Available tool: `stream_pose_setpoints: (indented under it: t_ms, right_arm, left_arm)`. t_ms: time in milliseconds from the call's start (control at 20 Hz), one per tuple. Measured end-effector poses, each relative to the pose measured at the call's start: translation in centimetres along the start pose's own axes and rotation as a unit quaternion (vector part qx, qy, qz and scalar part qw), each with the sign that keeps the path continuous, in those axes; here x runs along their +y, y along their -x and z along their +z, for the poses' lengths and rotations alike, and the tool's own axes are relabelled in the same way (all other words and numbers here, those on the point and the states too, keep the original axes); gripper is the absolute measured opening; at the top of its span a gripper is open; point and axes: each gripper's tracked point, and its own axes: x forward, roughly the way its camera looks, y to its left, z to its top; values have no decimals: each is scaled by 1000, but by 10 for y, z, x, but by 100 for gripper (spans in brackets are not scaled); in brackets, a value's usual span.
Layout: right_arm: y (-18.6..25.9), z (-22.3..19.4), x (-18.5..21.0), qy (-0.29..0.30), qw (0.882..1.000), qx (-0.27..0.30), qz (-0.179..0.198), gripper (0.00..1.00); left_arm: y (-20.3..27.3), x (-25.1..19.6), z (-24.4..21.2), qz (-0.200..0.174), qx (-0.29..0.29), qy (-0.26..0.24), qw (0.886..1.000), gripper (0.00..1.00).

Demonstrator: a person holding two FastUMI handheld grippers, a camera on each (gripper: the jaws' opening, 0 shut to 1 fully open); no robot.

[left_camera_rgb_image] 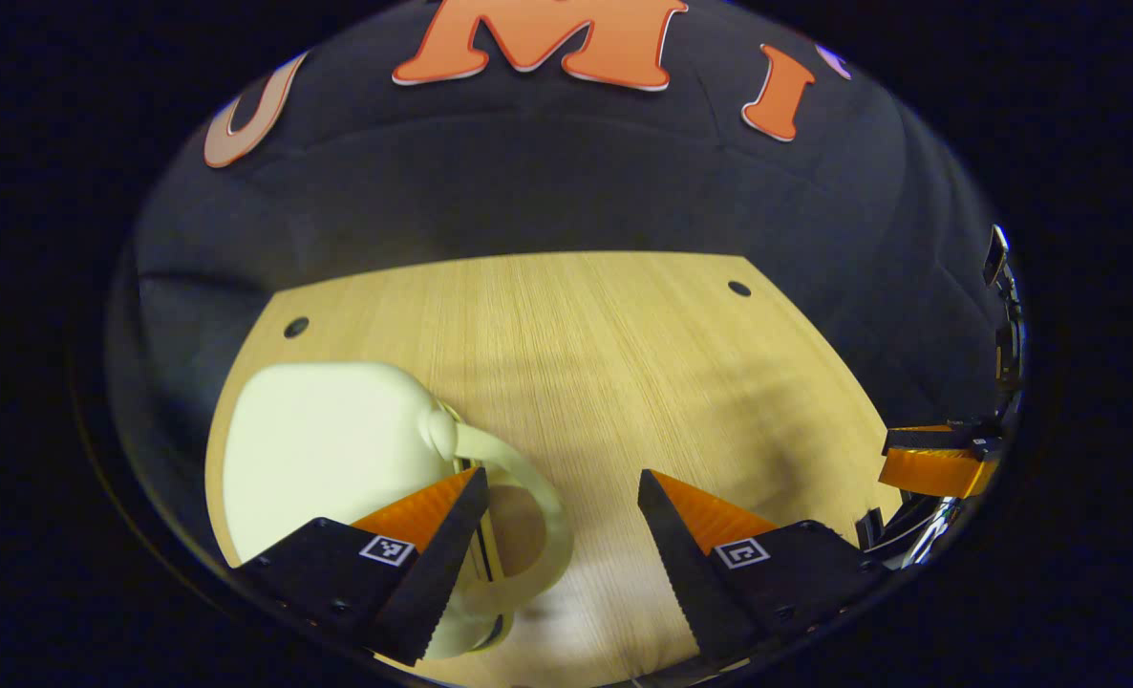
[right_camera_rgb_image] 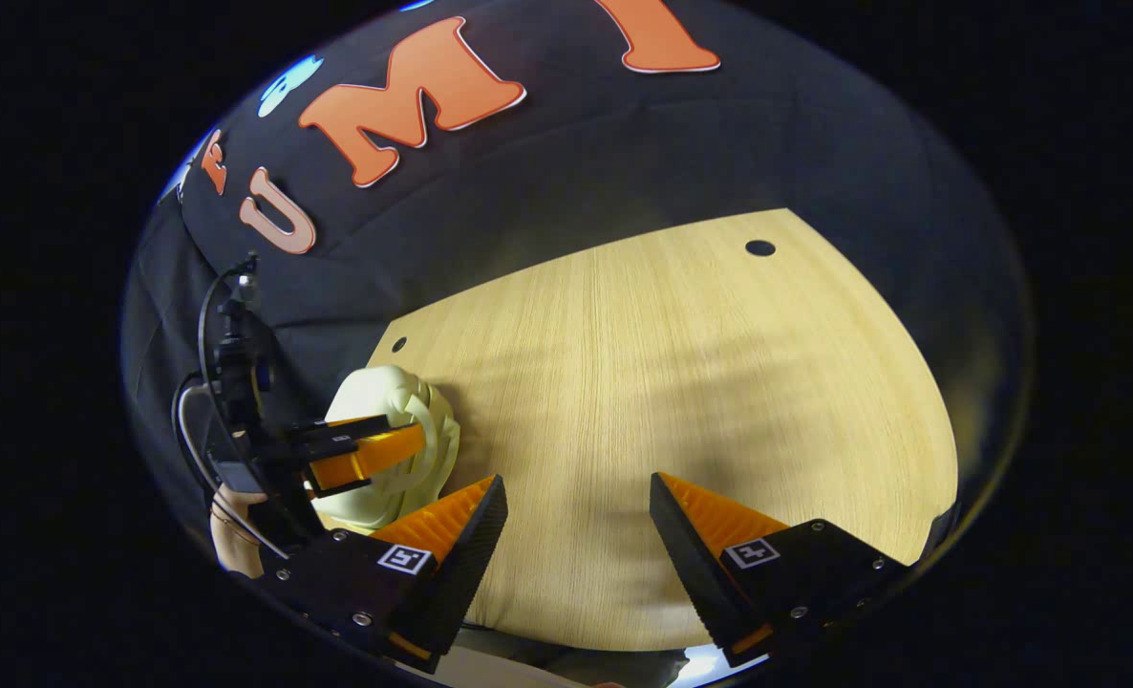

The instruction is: First open the suitcase, pack the skin care products into it, and then close the suitcase.

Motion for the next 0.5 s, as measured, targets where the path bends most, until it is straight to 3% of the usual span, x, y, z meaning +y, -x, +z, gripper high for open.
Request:
stream_pose_setpoints:
  t_ms: [250, 500]
  right_arm:
    - [13, 34, 11, -11, 997, -71, -21, 96]
    - [34, 65, 30, 32, 984, -169, -43, 96]
  left_arm:
    - [36, 27, 57, 21, -100, -26, 994, 98]
    - [82, 41, 87, 32, -212, -2, 977, 97]
